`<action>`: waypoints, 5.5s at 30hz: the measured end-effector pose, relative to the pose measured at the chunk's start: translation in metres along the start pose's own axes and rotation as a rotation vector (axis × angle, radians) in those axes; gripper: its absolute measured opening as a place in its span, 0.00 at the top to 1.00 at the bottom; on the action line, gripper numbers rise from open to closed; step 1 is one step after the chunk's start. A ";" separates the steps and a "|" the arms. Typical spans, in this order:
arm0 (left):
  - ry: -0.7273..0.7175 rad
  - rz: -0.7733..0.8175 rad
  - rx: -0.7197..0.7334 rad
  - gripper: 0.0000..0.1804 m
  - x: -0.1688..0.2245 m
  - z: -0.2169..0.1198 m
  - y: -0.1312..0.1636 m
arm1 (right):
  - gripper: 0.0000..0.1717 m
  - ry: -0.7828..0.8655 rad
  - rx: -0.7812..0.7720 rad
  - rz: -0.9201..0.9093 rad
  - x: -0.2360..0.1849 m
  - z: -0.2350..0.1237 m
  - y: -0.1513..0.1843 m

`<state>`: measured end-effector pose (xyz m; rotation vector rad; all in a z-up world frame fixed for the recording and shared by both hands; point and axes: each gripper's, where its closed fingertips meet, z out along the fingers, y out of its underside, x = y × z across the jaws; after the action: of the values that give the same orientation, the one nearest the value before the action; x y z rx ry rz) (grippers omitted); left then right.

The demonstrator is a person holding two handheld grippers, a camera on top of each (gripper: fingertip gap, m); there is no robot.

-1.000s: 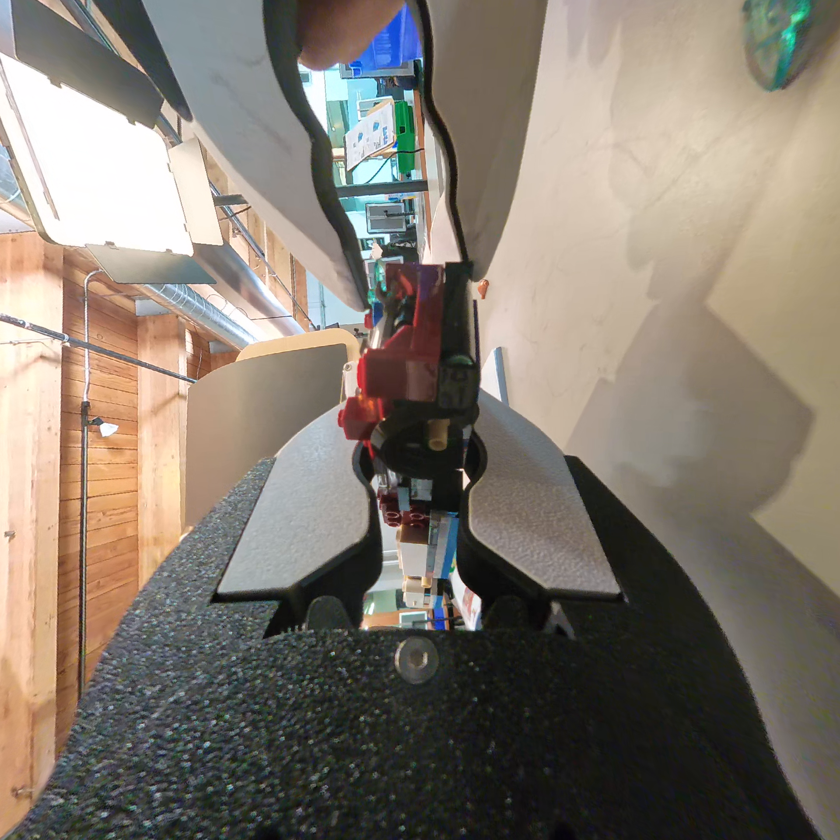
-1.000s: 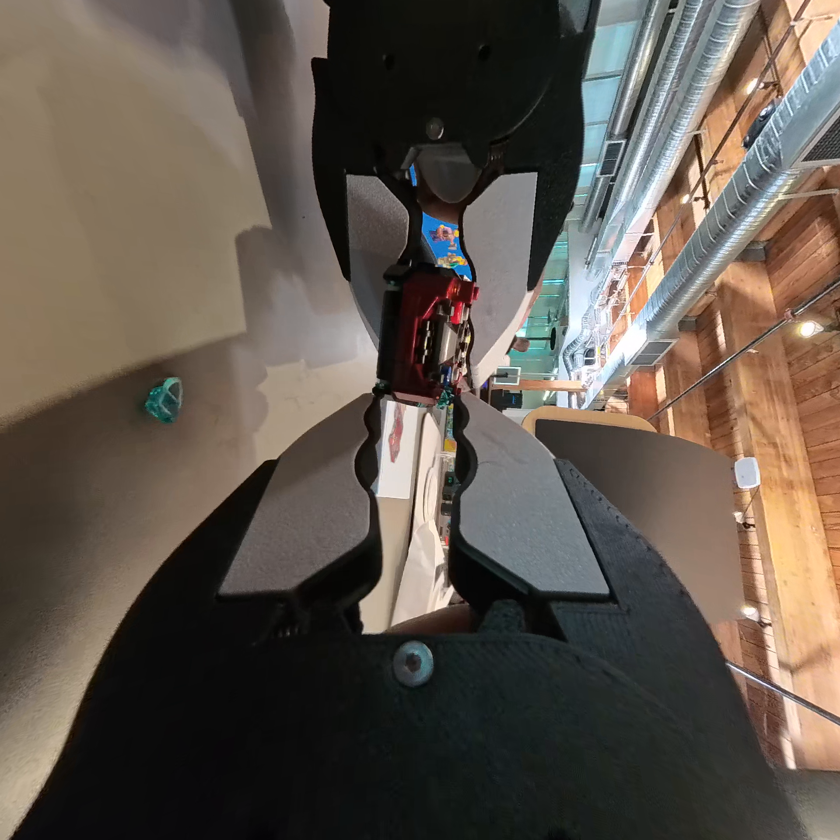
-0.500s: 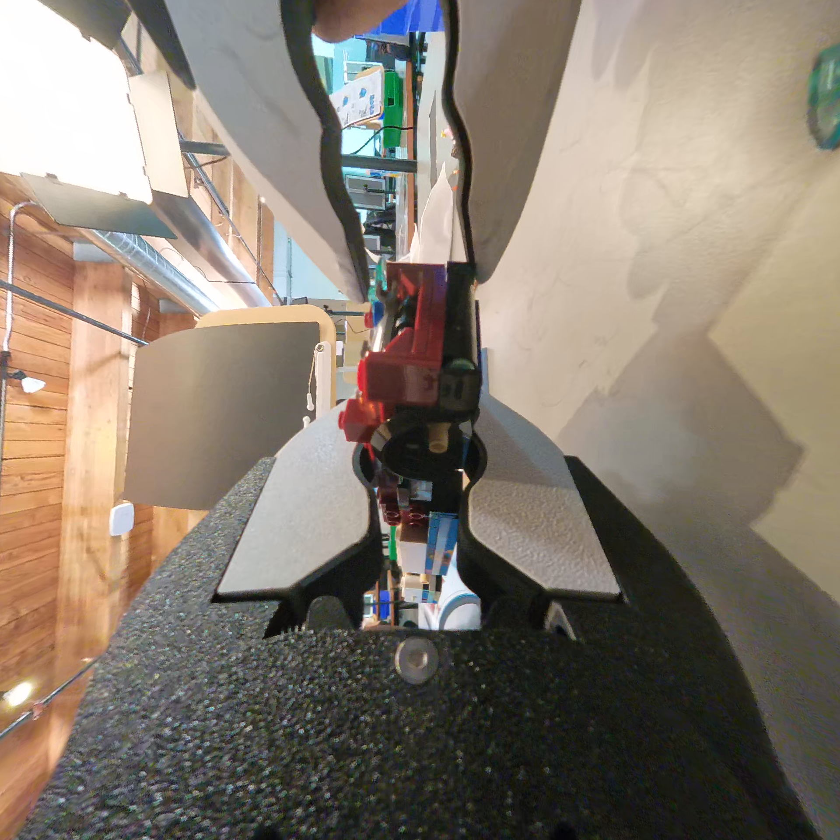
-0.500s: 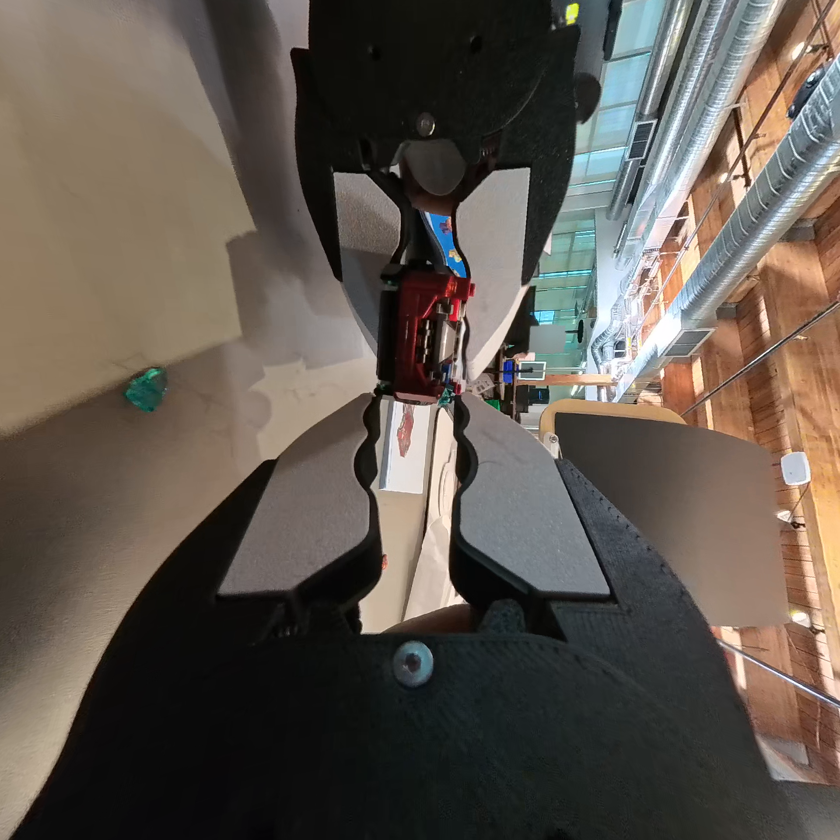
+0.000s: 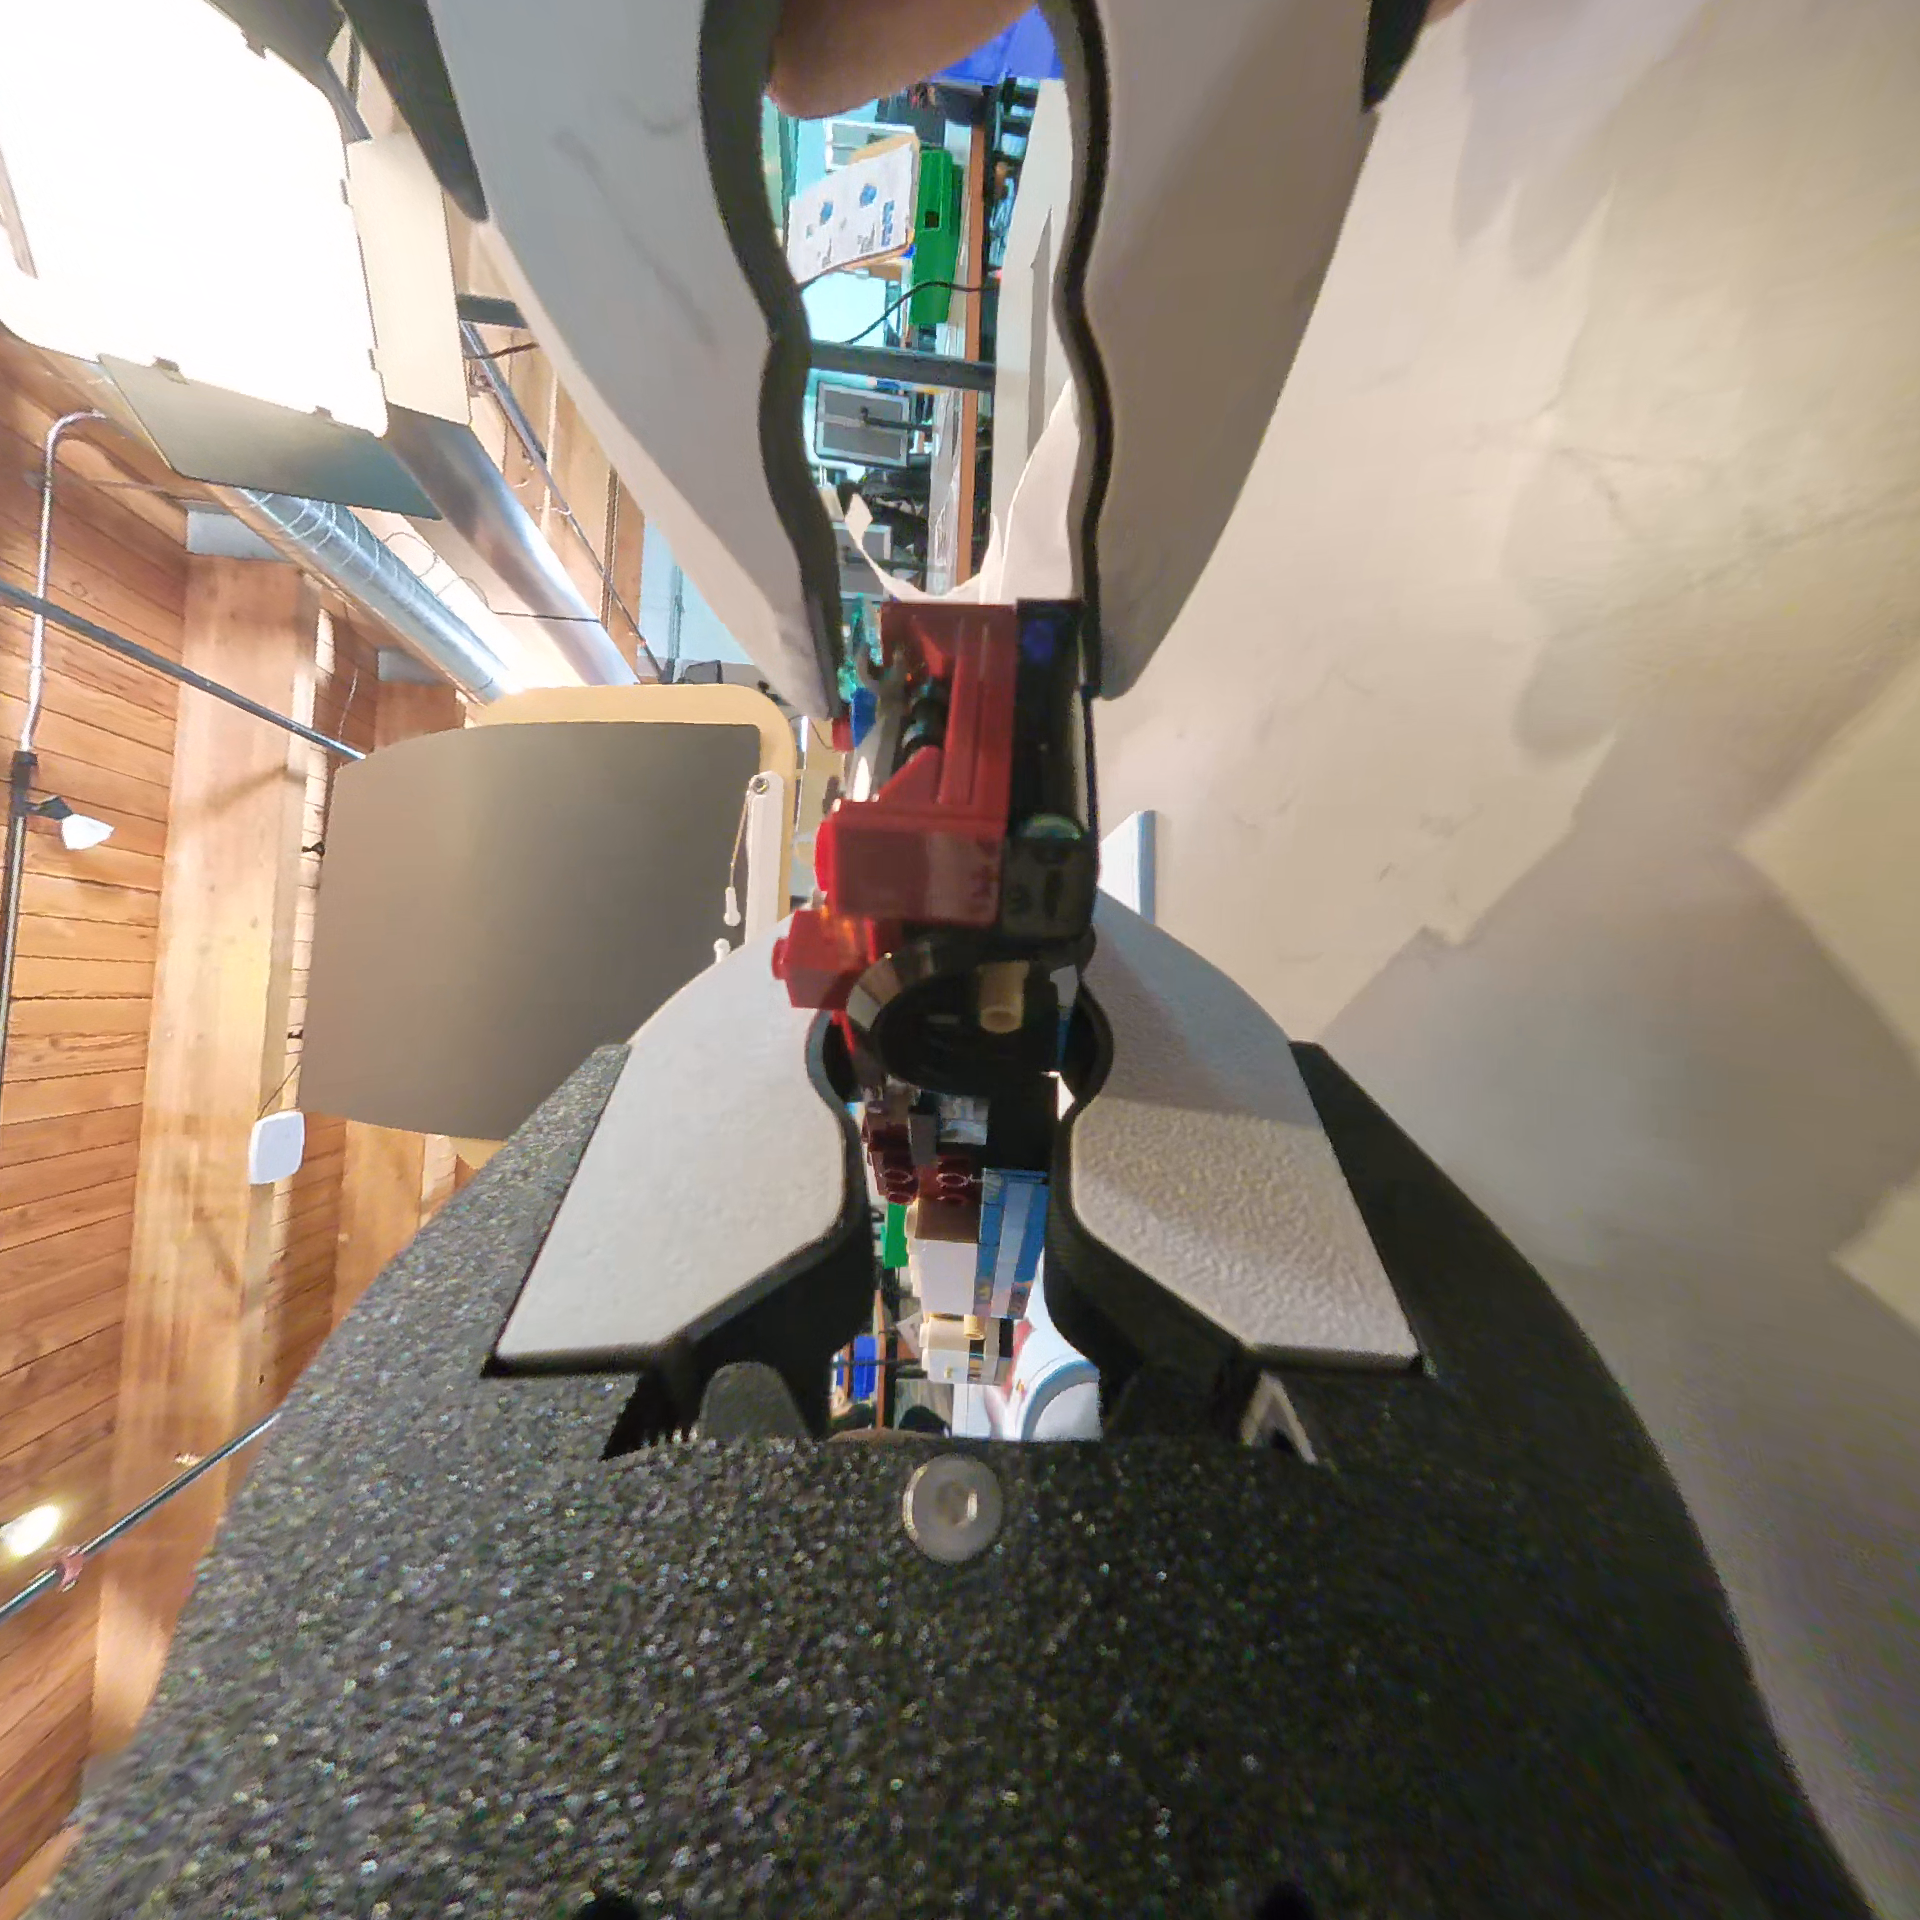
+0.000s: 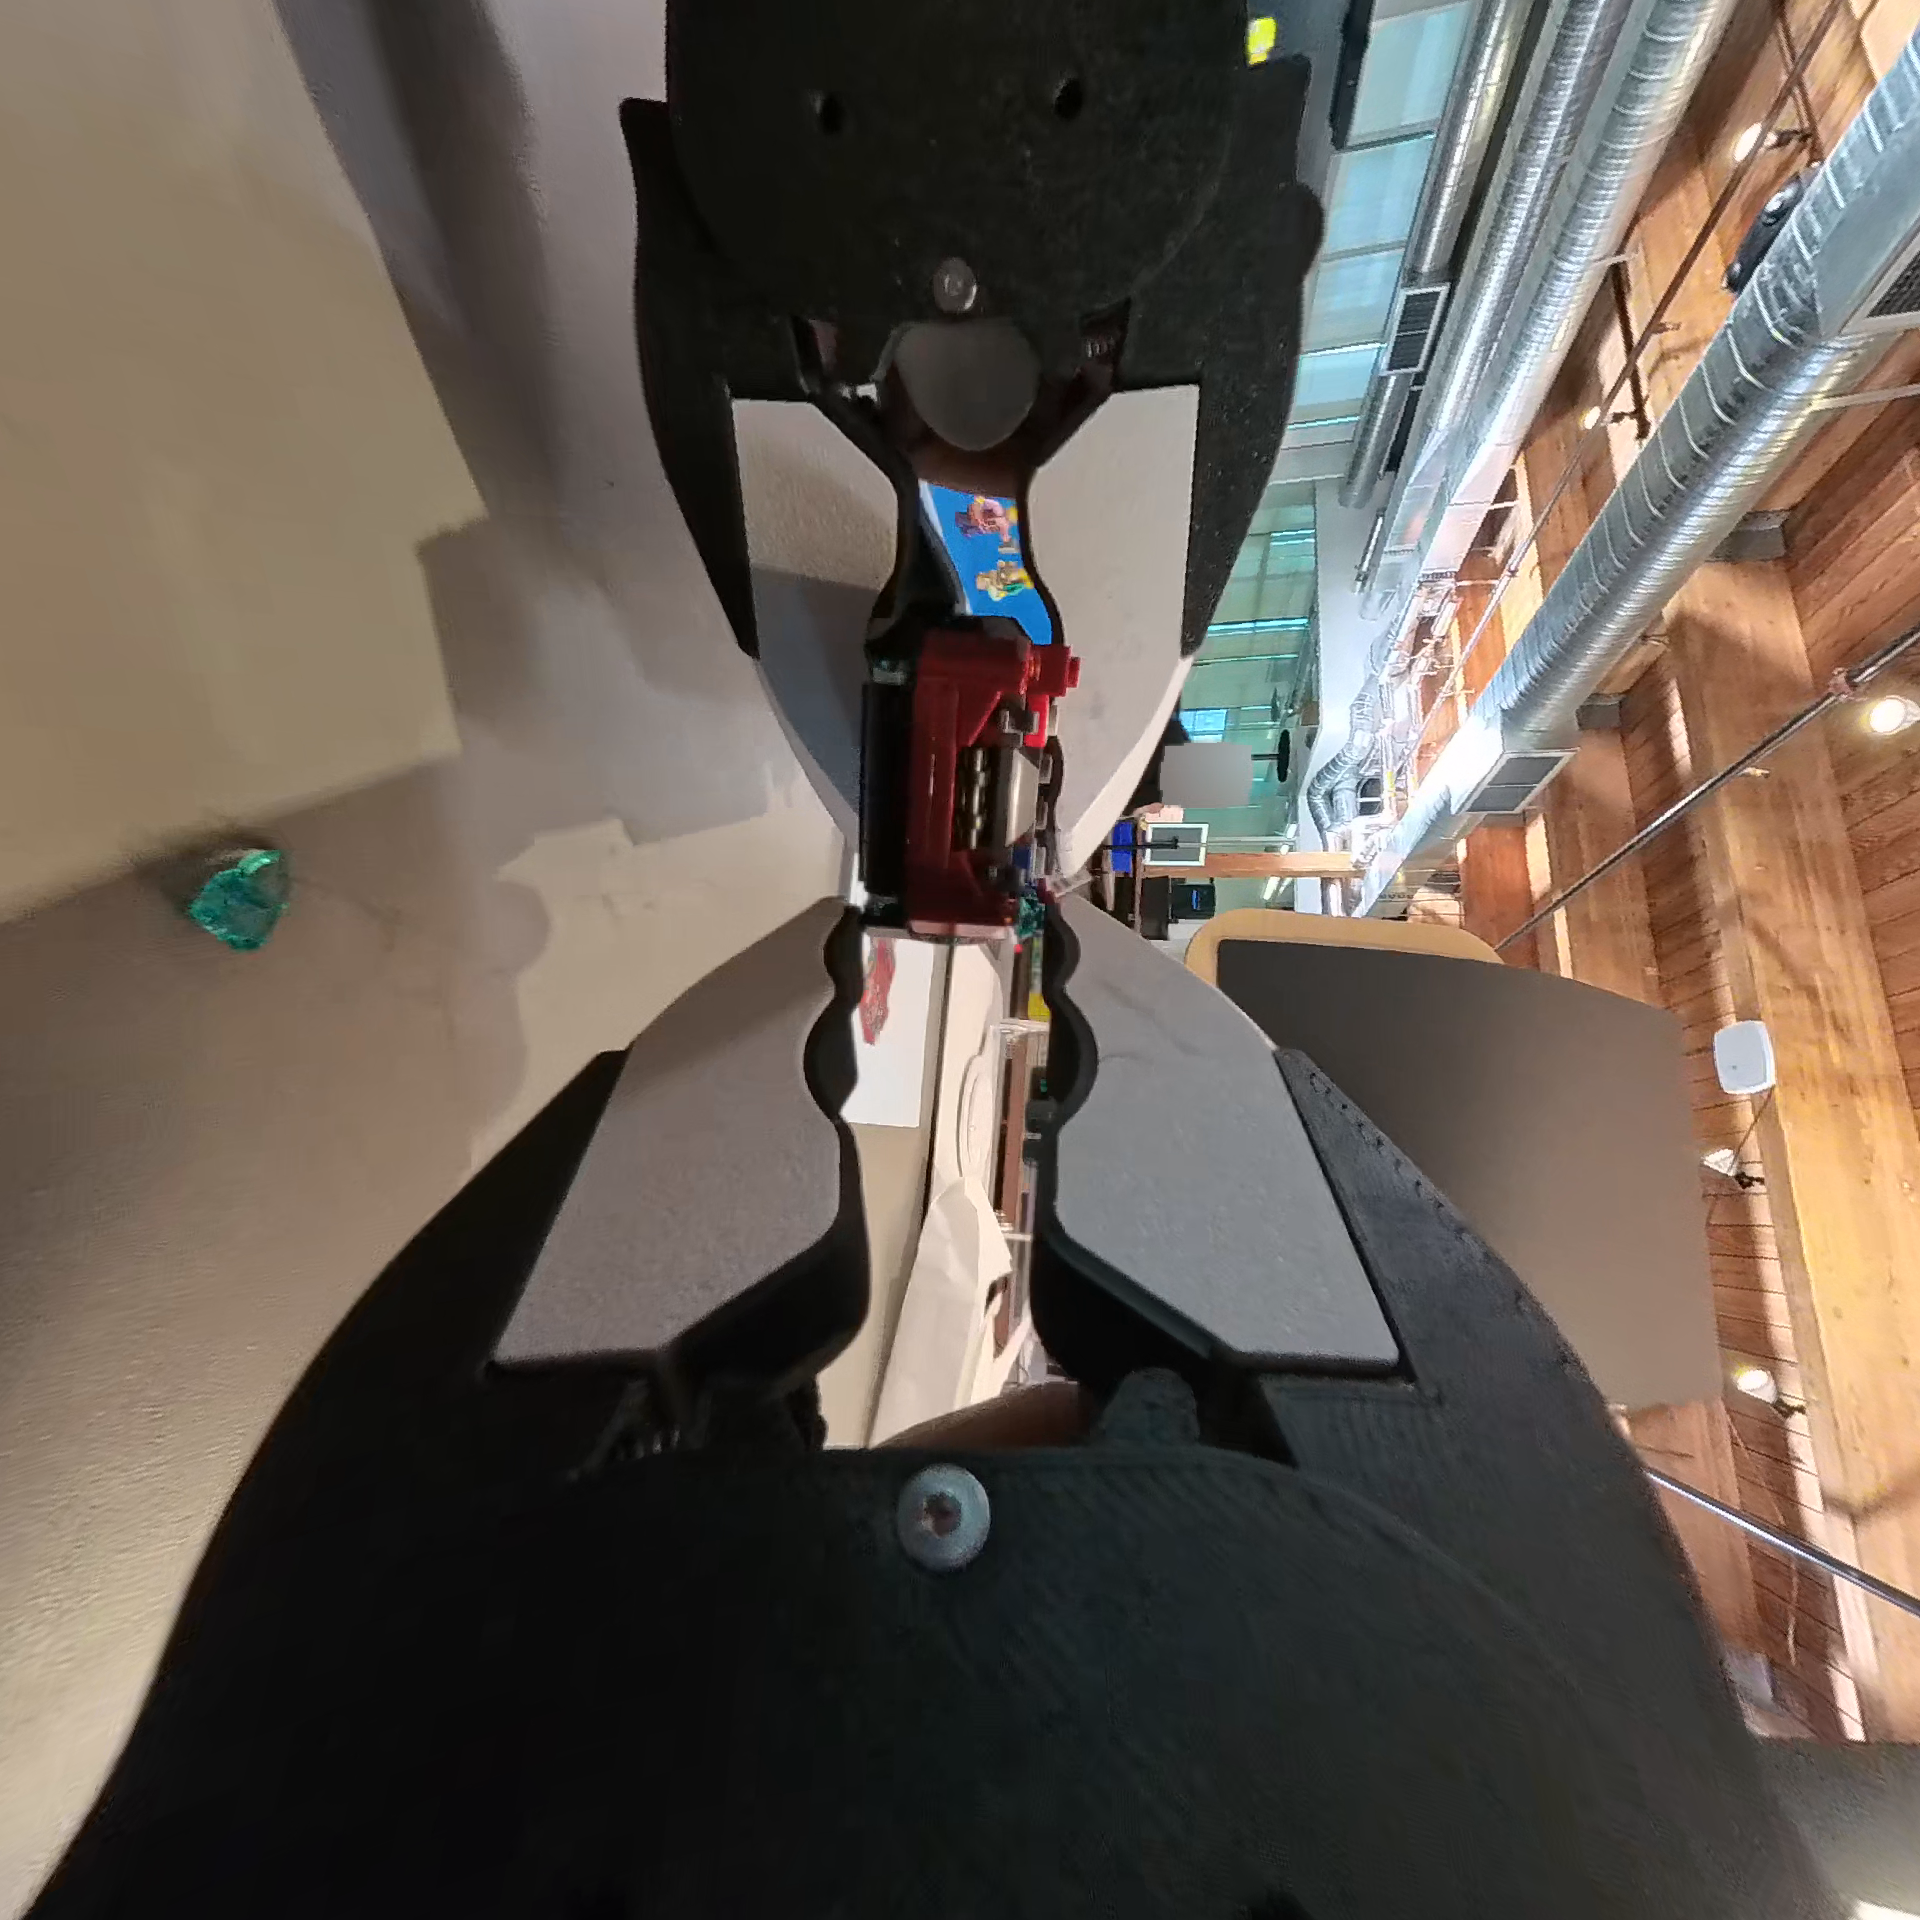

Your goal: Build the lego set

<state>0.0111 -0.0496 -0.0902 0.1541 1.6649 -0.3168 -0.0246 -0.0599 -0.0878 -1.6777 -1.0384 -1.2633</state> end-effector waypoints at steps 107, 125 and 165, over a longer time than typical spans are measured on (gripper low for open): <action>0.073 0.027 0.053 0.80 0.011 -0.023 -0.001 | 0.83 -0.013 0.113 0.021 -0.009 -0.005 -0.004; 0.032 0.038 0.067 0.80 0.005 -0.023 -0.003 | 0.82 -0.004 0.126 0.112 -0.004 -0.006 -0.006; -0.200 0.112 0.208 0.80 -0.019 -0.036 -0.017 | 0.83 0.126 0.204 0.045 0.005 -0.017 -0.035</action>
<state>-0.0254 -0.0538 -0.0664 0.3591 1.4181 -0.4072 -0.0624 -0.0622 -0.0760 -1.4410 -1.0121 -1.1769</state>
